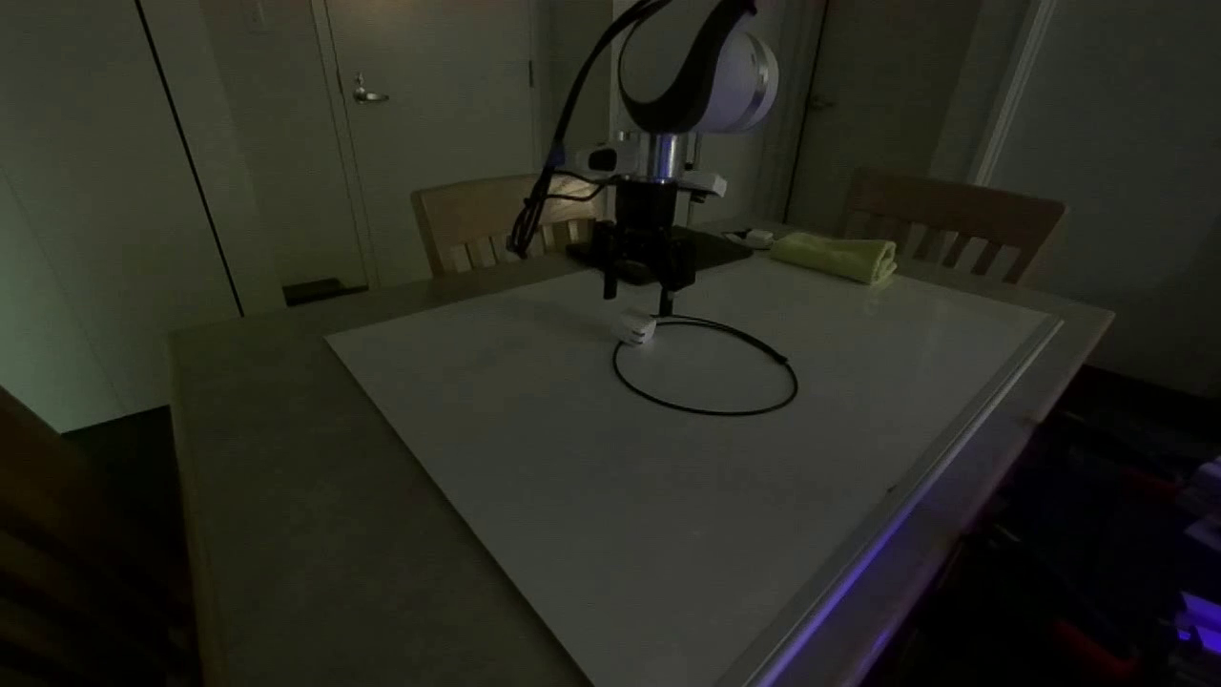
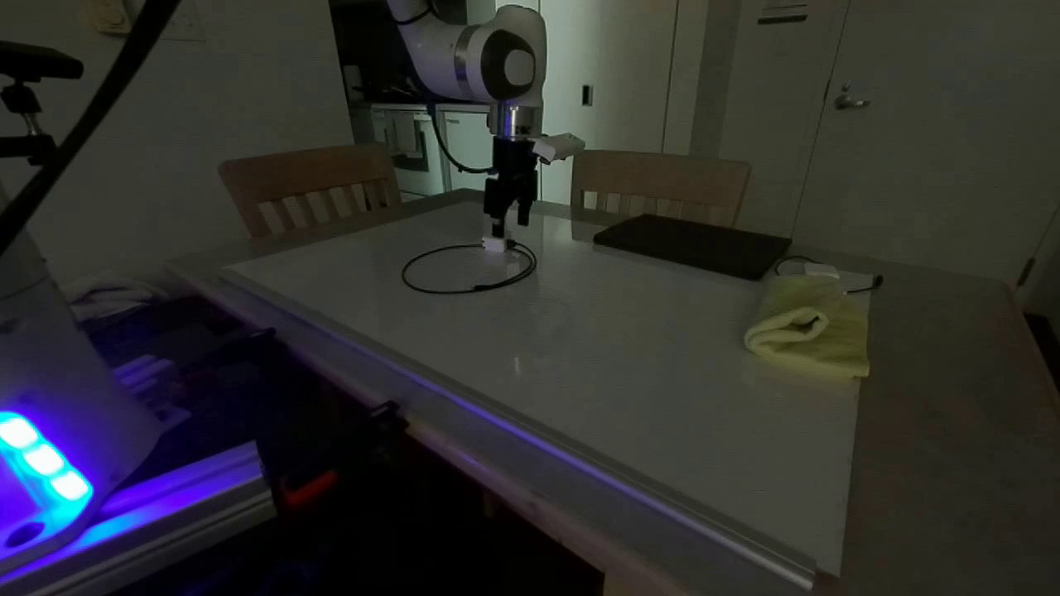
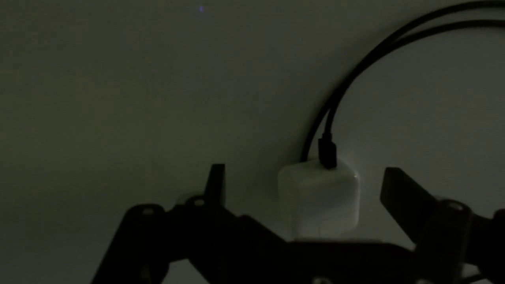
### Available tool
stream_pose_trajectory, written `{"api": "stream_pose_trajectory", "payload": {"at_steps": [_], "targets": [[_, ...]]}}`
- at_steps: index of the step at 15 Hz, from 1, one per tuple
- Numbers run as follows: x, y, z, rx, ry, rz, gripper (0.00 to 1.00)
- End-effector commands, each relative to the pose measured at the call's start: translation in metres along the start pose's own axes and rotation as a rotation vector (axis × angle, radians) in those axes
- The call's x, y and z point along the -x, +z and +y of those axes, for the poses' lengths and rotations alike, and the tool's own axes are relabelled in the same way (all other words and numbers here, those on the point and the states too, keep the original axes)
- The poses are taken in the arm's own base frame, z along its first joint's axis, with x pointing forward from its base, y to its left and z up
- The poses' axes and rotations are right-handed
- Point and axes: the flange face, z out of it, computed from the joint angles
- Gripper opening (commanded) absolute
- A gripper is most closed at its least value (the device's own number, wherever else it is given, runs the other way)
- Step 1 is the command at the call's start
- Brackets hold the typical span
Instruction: Stretch out the ends of the charger at opposite sides
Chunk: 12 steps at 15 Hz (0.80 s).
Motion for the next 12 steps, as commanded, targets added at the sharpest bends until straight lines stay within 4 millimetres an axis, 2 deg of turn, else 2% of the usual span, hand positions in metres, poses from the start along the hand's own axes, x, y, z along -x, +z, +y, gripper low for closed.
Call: {"api": "stream_pose_trajectory", "payload": {"at_steps": [1,6,12], "targets": [[0.004,-0.001,-0.007,-0.044,0.021,-0.008,1.0],[-0.001,0.006,-0.014,-0.076,0.036,0.02,1.0],[-0.016,0.009,-0.014,-0.051,0.024,0.047,1.0]]}}
